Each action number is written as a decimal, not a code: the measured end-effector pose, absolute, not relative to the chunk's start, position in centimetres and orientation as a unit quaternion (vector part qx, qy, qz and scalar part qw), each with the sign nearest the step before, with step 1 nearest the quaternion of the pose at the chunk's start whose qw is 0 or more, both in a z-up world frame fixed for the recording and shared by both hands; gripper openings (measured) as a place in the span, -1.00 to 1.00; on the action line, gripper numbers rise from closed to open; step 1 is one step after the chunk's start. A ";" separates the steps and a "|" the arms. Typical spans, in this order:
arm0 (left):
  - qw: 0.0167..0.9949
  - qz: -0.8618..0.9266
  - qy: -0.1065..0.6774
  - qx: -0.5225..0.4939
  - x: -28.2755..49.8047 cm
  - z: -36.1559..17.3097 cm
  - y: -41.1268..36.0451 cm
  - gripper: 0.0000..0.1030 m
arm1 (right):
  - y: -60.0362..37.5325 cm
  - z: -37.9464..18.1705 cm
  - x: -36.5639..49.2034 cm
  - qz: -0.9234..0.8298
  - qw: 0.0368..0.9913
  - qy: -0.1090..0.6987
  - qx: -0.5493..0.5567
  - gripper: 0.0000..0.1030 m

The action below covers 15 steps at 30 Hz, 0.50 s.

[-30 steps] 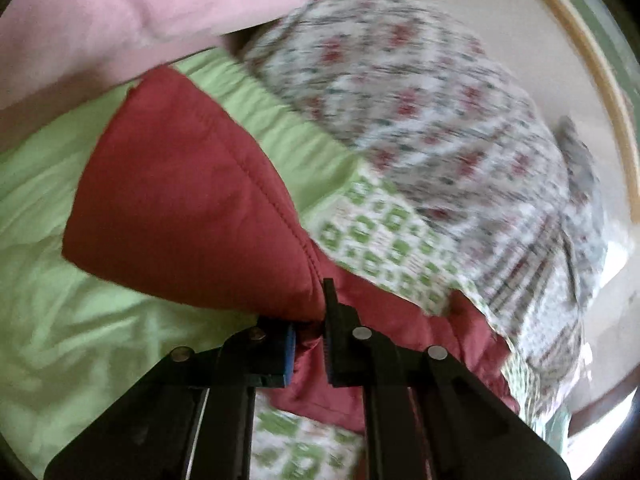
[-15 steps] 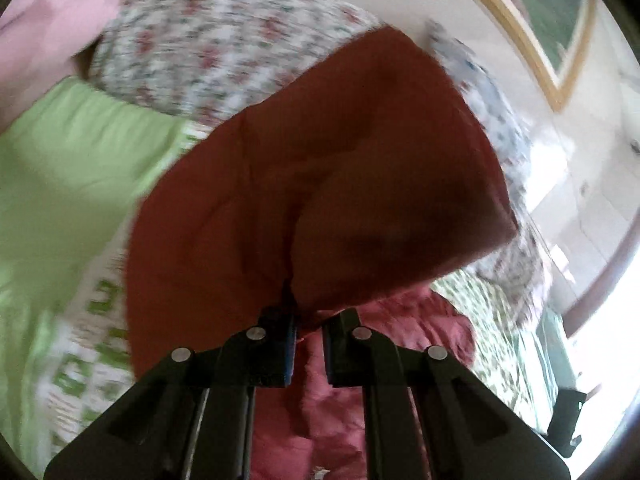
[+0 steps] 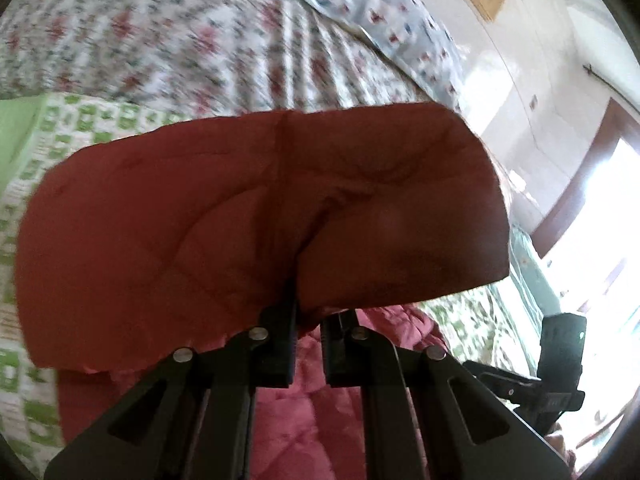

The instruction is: Fold large clothes

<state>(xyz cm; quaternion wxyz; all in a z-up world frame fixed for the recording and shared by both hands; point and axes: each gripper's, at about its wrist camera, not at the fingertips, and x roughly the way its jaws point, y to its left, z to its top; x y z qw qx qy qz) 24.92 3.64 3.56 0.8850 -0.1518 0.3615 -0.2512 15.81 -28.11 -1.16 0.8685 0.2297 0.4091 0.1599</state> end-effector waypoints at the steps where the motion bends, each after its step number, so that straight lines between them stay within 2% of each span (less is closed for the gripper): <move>1: 0.882 -0.255 0.367 -0.149 25.1 3.2 2.7 -0.86 | -28.3 -1.2 15.8 0.159 0.868 0.408 0.234 0.94; 15: 0.855 -0.264 0.437 -0.089 25.7 -2.8 -6.9 -0.86 | -32.3 -1.2 19.6 0.171 0.853 0.379 0.317 0.94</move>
